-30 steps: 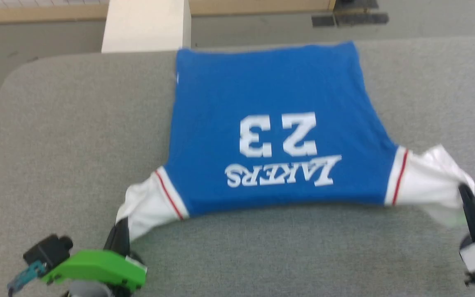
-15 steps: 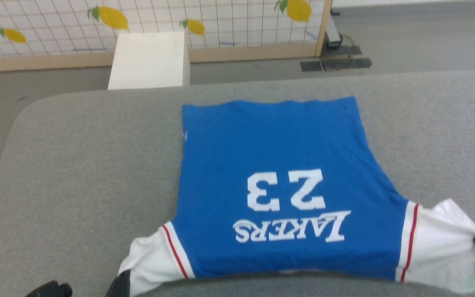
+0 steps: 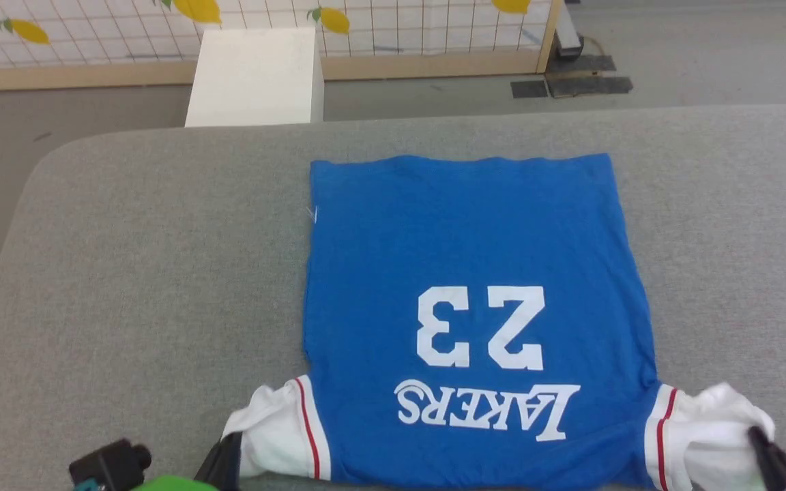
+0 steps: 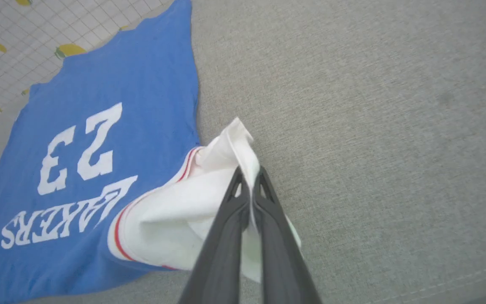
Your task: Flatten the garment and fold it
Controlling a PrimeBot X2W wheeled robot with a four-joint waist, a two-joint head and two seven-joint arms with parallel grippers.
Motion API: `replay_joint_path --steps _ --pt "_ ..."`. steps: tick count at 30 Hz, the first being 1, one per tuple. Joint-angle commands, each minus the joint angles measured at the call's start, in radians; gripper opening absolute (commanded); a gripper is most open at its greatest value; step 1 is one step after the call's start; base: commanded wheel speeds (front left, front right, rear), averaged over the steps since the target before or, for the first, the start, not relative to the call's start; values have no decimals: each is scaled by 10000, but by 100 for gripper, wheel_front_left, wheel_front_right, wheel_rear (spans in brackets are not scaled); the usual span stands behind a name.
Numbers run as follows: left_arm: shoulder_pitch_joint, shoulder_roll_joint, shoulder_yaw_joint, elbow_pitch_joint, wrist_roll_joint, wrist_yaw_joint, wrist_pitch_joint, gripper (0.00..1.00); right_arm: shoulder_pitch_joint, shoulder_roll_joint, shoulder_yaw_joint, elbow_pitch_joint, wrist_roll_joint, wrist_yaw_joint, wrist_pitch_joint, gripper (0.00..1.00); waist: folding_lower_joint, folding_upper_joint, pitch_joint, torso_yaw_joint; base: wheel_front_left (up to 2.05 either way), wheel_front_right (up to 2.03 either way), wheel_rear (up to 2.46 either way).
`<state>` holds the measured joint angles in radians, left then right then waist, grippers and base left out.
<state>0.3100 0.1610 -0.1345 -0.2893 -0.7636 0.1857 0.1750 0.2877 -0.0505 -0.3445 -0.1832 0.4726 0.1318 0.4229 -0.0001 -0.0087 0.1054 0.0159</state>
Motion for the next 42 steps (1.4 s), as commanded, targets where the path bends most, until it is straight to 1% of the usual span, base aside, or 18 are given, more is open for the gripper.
replay_joint_path --steps 1,6,7,10,11,12,14,15,17,18,23,26,29,30,31,36,39,42 --pt "-336 47 -66 63 152 34 35 0 -279 2 216 270 -385 -11 -135 0 1 87 156 69 0 0 0" --pt "-783 27 -312 281 297 21 143 0 -749 2 743 1544 -1113 -11 -525 0 1 87 325 132 0 0 0" --pt "-966 -2 -410 398 352 21 170 0 -925 -10 877 2181 -1486 -11 -748 0 1 87 379 179 0 0 0" --pt "-1129 -44 -496 508 399 17 157 0 -1208 -12 975 2969 -1625 -11 -1132 0 1 87 452 201 0 0 0" --pt "-1153 -62 -522 516 401 11 152 0 -1287 -11 1009 3138 -1629 -11 -1241 9 1 87 511 200 0 0 0" --pt "-1181 -80 -551 538 405 -1 139 0 -1388 -10 1029 3318 -1573 -11 -1379 25 1 87 532 198 0 0 0" --pt "-1199 -105 -580 564 404 -14 107 0 -1524 -8 1040 3513 -1424 -11 -1534 47 1 87 579 183 0 0 0" --pt "-1201 -108 -580 580 407 -19 85 0 -1570 -9 1072 3514 -1363 -11 -1591 100 1 87 598 171 0 0 0" --pt "-1194 -114 -559 622 420 -16 12 0 -1615 -11 1028 3374 -1148 -11 -1633 100 1 87 615 147 0 0 0" --pt "-1153 -171 -542 671 389 -34 -117 0 -1565 -10 794 2769 -654 -11 -1343 100 1 87 611 129 0 0 0" --pt "-1068 -298 -529 705 265 -115 -342 0 -1384 -17 170 989 356 -11 -208 100 1 87 606 153 0 0 0" --pt "-1063 -325 -527 742 247 -166 -457 0 -1454 -169 -282 -371 283 -11 406 100 1 87 660 177 0 0 0" --pt "-1111 -361 -553 789 247 -204 -555 0 -1962 -239 -654 -1184 192 -11 928 100 1 87 750 213 0 0 0" --pt "-1153 -378 -581 805 260 -220 -586 0 -2228 -393 -653 -1376 86 -11 1106 100 1 87 811 245 0 0 0" --pt "-1293 -443 -666 804 264 -268 -660 0 -3084 -697 -670 -1532 -120 -11 1421 100 1 87 1016 307 0 0 0" --pt "-1707 -499 -895 719 443 -333 -736 0 -5200 -1499 -342 -930 -884 -11 2017 100 1 87 1759 538 0 0 0" --pt "-2021 -519 -1041 616 627 -332 -774 0 -6420 -2029 84 -248 -1155 -11 2385 100 1 87 2259 762 0 0 0" --pt "-2314 -552 -1180 493 813 -309 -824 0 -7497 -2563 545 536 -1202 -11 2473 100 1 87 2753 1016 0 0 0"
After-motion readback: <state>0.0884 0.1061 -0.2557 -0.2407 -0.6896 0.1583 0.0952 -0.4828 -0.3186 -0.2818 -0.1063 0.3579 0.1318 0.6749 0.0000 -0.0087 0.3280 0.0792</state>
